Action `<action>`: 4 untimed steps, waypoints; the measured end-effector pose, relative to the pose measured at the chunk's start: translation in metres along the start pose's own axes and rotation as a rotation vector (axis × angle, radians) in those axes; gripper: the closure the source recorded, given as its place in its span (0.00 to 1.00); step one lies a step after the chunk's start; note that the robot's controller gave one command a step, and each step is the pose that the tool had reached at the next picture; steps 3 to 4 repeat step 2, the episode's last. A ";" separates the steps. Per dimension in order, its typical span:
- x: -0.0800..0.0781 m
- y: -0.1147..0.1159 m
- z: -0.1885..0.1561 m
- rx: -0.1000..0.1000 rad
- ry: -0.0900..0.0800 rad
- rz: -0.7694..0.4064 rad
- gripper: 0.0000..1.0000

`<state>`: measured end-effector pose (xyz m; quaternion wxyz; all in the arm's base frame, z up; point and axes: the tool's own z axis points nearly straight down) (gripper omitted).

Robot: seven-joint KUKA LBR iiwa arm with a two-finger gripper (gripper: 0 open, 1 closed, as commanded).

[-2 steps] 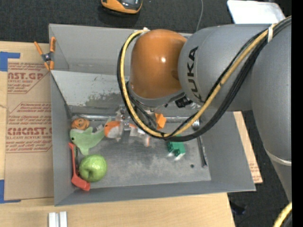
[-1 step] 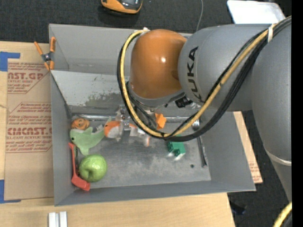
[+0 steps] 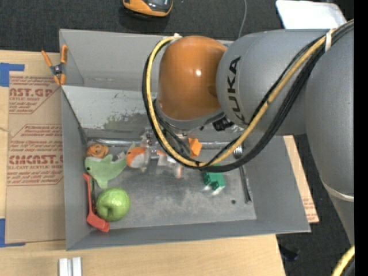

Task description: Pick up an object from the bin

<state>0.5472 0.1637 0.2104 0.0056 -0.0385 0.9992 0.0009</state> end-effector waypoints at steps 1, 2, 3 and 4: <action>0.000 0.000 0.000 0.000 0.000 0.000 1.00; 0.000 0.000 0.000 0.000 0.000 0.000 1.00; 0.000 0.000 0.000 0.000 0.000 0.000 1.00; 0.000 0.000 0.000 0.000 0.000 0.000 1.00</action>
Offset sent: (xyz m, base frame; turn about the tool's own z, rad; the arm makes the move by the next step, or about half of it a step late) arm 0.0000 0.0000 0.0000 0.0000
